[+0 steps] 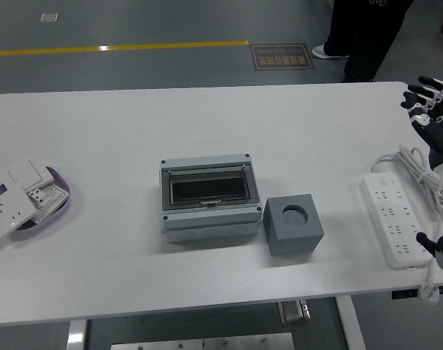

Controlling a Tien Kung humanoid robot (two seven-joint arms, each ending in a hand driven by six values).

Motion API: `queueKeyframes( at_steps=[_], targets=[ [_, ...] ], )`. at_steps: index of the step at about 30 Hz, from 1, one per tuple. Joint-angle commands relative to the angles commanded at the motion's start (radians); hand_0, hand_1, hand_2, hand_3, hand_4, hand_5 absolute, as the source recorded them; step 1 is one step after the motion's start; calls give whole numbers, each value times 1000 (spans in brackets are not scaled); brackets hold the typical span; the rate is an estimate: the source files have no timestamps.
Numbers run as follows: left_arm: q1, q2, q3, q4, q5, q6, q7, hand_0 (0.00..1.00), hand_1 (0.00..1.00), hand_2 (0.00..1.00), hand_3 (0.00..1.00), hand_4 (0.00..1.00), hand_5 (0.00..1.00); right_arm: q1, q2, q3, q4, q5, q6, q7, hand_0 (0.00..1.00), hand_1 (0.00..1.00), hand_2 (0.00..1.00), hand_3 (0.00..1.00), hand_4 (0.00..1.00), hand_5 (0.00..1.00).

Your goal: Pick up the cylinder from the cube,place it in the box,flap close box

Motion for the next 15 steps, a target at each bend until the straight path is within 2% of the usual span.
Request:
queueKeyframes(
  at_steps=[15],
  targets=[
    [11,-5,-3,0,-3,2,3,634,660,577,645,703,312,-5,2,-2,-6,-11,1,-6,584,600,600,616,672,140]
  ],
)
